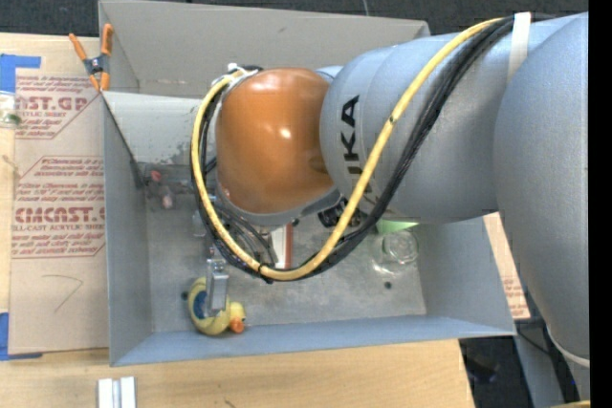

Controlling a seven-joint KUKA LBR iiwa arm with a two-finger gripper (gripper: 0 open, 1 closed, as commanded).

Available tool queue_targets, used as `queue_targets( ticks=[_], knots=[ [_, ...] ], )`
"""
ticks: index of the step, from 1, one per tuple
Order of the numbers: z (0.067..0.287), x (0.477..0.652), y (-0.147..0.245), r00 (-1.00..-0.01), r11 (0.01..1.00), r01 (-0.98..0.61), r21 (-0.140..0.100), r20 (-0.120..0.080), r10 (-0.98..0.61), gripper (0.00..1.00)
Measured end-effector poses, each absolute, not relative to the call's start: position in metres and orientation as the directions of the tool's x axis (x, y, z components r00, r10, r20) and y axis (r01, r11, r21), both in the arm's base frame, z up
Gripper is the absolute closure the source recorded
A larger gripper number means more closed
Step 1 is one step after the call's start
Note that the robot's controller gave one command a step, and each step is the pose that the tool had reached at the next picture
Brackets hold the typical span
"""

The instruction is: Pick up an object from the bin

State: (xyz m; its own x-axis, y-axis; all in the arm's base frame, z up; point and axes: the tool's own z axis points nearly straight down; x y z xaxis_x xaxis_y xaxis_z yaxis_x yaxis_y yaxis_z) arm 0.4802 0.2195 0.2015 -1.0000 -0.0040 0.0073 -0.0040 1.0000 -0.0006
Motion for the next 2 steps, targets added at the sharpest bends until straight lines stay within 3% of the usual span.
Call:
queue_targets(
  ticks=[1, 2],
  knots=[
    [0.206, 0.482, 0.218, -1.000, 1.000, -0.001, 0.001, 0.000, -0.001, 0.00],
    [0.158, 0.490, 0.179, -0.997, 0.997, -0.073, 0.002, -0.002, -0.073, 0.00]
  ],
)
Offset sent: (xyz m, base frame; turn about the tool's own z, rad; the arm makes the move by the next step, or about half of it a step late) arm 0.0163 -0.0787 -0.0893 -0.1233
